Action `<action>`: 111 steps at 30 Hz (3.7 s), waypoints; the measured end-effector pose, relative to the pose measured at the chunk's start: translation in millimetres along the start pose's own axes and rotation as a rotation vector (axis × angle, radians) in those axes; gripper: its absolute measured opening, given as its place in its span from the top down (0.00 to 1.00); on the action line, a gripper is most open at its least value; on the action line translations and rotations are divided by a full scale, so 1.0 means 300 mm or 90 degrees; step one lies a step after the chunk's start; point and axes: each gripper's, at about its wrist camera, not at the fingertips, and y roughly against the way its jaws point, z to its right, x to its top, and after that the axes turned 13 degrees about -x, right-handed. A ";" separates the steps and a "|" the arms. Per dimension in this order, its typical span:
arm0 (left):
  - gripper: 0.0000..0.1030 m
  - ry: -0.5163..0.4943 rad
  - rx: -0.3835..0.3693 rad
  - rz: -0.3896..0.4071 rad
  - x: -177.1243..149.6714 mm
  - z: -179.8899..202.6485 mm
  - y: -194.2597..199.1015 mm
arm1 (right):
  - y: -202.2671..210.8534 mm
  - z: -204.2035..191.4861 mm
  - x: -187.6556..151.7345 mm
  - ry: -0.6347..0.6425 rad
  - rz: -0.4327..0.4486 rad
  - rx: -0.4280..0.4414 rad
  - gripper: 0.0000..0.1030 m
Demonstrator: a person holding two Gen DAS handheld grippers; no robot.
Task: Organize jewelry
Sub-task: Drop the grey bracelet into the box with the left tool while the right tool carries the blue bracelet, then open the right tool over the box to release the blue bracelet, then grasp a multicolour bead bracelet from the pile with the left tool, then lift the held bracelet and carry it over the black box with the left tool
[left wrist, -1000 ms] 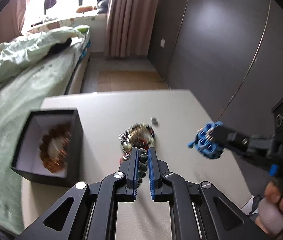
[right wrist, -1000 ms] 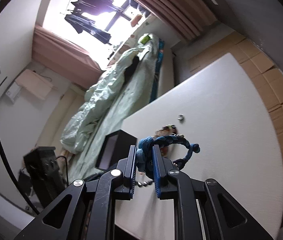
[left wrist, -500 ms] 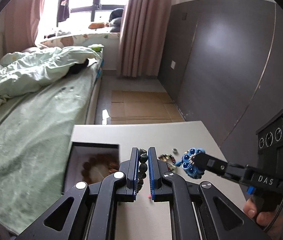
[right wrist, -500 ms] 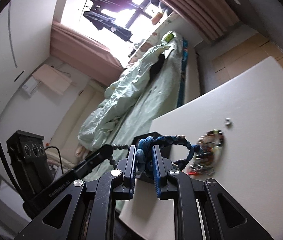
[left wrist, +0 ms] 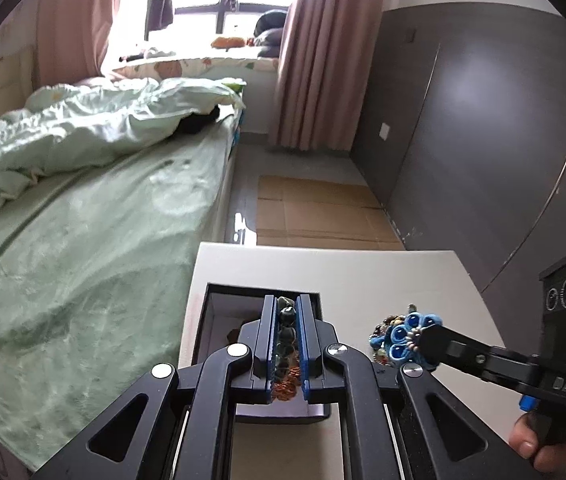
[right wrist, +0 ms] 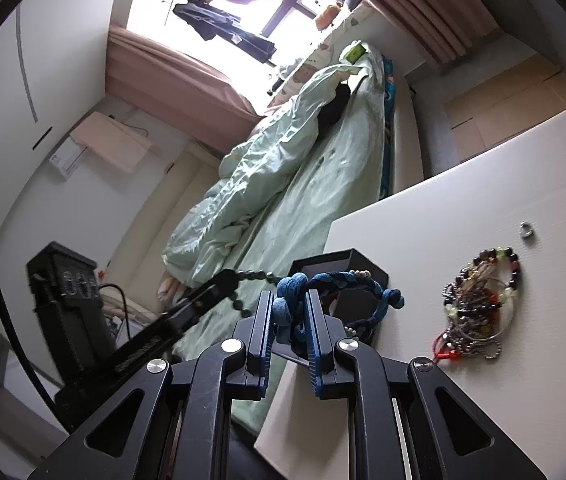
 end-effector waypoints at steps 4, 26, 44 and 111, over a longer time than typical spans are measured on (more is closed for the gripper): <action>0.90 0.036 -0.033 -0.018 -0.003 -0.055 -0.045 | -0.024 -0.012 0.003 0.004 -0.008 -0.003 0.84; 0.21 0.101 -0.042 0.022 -0.050 -0.226 0.081 | -0.210 -0.138 0.014 0.040 -0.041 0.025 0.83; 0.19 0.091 -0.036 0.037 -0.059 -0.199 0.137 | -0.124 -0.057 0.020 0.015 -0.032 -0.034 0.53; 0.91 -0.184 -0.059 -0.260 -0.163 0.377 -0.527 | 0.237 0.397 0.025 -0.183 0.031 -0.202 0.33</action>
